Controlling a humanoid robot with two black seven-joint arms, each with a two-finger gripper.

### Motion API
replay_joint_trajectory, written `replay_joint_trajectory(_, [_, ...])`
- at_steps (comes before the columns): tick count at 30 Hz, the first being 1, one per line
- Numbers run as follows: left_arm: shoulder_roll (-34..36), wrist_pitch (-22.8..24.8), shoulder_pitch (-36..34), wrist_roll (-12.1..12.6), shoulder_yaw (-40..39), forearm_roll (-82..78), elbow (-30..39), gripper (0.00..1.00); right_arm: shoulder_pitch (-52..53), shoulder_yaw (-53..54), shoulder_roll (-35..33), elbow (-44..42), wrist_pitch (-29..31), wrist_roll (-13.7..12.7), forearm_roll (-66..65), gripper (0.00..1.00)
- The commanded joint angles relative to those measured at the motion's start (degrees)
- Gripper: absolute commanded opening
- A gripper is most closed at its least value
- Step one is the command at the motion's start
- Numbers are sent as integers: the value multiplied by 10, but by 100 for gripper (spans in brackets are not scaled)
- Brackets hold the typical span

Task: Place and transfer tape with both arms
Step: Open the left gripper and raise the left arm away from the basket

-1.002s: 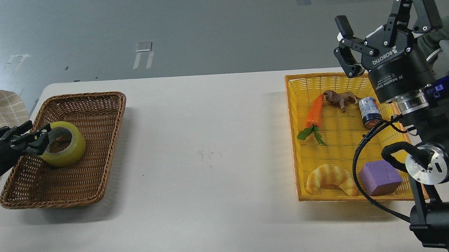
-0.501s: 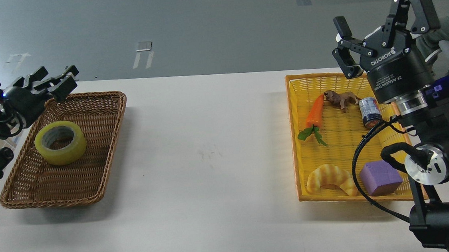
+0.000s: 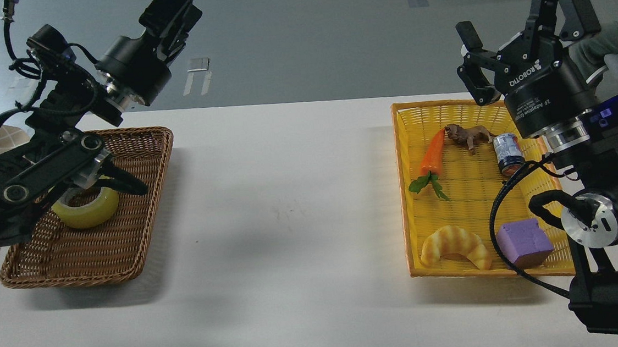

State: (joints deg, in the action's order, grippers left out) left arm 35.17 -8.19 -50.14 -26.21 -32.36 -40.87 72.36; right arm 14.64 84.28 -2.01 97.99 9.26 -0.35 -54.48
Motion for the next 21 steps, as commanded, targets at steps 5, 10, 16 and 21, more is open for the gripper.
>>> replay_joint_trajectory(5, [-152, 7, 77, 46, -160, 75, 39, 98, 35, -20, -4, -1, 1, 0, -23, 100])
replay_joint_trajectory(10, [-231, 21, 142, 67, -224, 75, 88, 98, 86, -28, -4, -13, -3, 0, -25, 100])
replay_joint_trajectory(16, [-262, 42, 148, 71, -267, 75, 96, 98, 134, -42, 16, -33, -18, 1, -25, 100])
replay_joint_trajectory(21, [-262, 84, 192, 71, -276, 73, 146, 98, 135, -42, 20, -27, -11, 4, -22, 100])
